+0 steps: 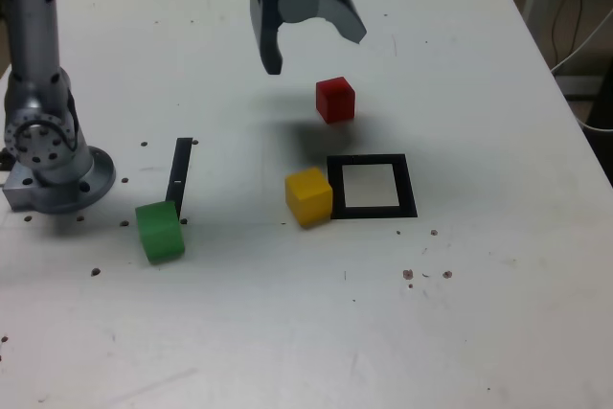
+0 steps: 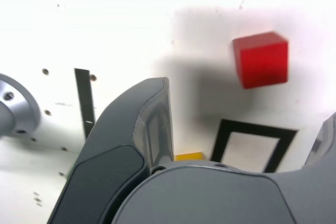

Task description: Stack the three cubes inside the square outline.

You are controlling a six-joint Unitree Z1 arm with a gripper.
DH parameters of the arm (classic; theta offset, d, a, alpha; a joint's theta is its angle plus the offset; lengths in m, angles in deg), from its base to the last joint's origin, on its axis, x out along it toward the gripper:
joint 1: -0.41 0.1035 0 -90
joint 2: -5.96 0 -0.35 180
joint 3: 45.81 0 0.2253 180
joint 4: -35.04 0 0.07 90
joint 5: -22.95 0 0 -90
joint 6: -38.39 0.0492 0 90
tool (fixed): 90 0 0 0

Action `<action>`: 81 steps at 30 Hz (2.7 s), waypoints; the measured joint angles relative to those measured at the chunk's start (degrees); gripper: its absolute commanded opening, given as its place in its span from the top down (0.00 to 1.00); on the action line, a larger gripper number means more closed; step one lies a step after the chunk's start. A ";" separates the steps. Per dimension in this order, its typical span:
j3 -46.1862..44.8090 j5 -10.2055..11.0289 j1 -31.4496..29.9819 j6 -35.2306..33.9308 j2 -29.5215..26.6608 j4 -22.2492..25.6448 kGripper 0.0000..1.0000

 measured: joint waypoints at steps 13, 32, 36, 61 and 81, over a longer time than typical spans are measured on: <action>3.95 -2.19 2.94 -7.45 7.67 1.04 0.05; 2.09 -0.38 2.90 -9.62 13.79 -3.81 0.23; 1.68 -0.33 2.74 -9.62 13.78 -4.50 0.33; 1.10 -3.06 2.38 -6.71 15.00 -9.53 0.59; 1.09 -3.51 -15.04 -10.79 6.42 -3.85 0.72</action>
